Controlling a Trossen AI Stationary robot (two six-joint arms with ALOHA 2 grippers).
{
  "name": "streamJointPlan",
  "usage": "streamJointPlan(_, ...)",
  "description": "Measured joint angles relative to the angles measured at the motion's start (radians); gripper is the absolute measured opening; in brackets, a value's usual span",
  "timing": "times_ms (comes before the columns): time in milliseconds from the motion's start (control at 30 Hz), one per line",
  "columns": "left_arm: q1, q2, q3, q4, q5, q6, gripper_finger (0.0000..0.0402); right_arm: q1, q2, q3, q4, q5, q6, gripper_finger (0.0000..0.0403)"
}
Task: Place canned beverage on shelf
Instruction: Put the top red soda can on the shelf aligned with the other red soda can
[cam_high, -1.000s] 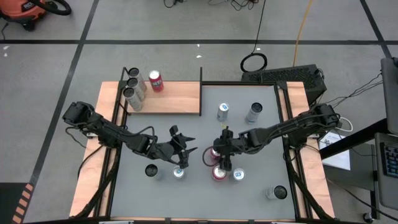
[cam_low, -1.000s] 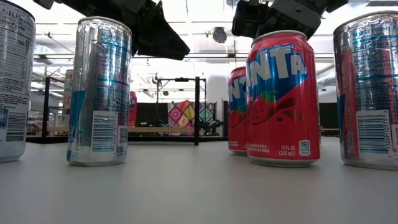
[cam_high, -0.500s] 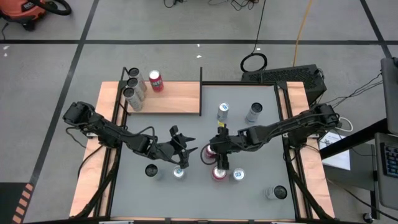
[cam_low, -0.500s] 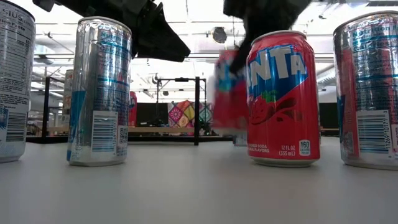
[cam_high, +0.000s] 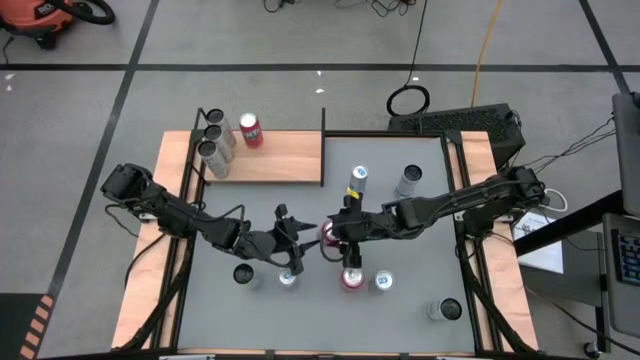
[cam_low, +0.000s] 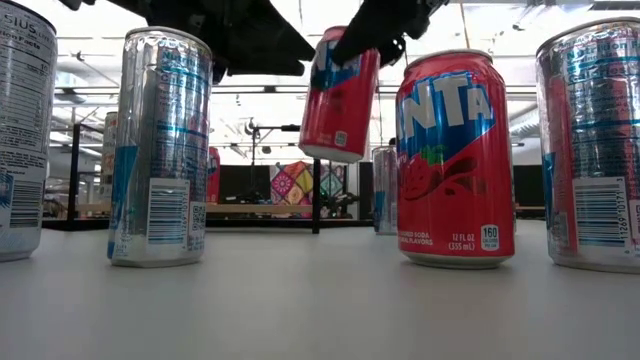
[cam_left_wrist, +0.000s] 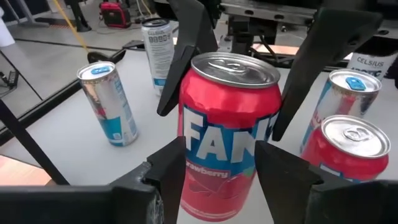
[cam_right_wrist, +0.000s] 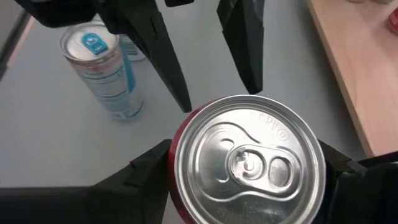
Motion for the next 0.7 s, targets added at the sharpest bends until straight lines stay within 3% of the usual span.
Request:
streamJointPlan(433,-0.051,0.0,0.0,-0.002,-0.151,0.006,0.0329,-0.01,0.0,0.0,0.092,0.02,-0.022,0.0228)
streamJointPlan(700,-0.071,0.0,0.0,-0.001,-0.227,0.005,0.0343,-0.036,0.0,0.0,0.177,0.016,-0.039,0.0228)
